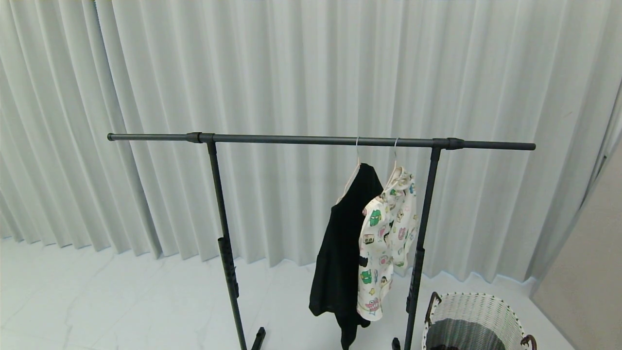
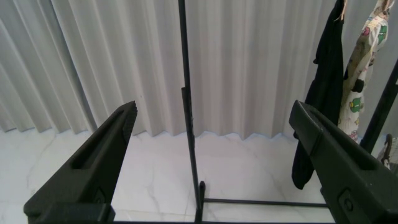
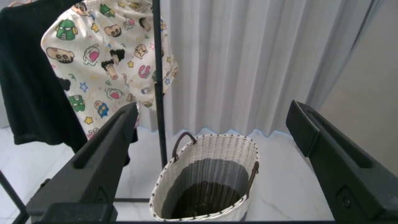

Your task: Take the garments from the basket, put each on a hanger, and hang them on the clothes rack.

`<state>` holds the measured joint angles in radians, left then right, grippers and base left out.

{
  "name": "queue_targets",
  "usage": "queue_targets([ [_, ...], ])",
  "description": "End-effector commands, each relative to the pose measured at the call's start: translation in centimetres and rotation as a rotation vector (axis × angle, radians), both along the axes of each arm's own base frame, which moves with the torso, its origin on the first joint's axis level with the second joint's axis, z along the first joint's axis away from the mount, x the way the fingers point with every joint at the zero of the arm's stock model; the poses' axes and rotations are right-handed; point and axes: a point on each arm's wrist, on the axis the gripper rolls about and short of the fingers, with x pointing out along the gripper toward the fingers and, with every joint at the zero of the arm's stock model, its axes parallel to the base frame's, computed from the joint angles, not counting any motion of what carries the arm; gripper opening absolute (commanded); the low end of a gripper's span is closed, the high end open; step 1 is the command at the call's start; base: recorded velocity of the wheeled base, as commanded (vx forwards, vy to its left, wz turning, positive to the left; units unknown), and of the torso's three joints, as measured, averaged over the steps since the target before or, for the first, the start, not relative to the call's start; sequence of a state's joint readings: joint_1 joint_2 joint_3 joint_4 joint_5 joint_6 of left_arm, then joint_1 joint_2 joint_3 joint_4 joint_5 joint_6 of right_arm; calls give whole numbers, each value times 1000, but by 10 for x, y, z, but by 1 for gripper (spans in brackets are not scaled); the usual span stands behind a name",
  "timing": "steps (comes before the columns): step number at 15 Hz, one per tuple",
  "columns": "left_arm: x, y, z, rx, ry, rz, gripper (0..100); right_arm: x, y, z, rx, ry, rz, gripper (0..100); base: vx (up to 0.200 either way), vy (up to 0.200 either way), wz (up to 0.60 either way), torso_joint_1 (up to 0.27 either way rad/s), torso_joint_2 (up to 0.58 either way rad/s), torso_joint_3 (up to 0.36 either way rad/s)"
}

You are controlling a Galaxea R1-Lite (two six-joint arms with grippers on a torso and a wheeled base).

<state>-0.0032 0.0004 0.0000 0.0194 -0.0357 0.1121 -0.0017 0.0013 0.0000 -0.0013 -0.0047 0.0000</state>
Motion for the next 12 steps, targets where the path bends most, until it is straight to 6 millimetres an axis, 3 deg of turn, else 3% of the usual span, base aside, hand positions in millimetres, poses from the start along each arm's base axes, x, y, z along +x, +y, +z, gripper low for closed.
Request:
queue_targets([
  [1, 0, 0, 0, 0, 0, 1, 100, 0, 0, 0, 0, -2, 0, 100, 0, 0, 0, 0, 0, 0],
  [12, 0, 0, 0, 0, -1, -1, 100, 0, 0, 0, 0, -2, 0, 100, 0, 0, 0, 0, 0, 0],
])
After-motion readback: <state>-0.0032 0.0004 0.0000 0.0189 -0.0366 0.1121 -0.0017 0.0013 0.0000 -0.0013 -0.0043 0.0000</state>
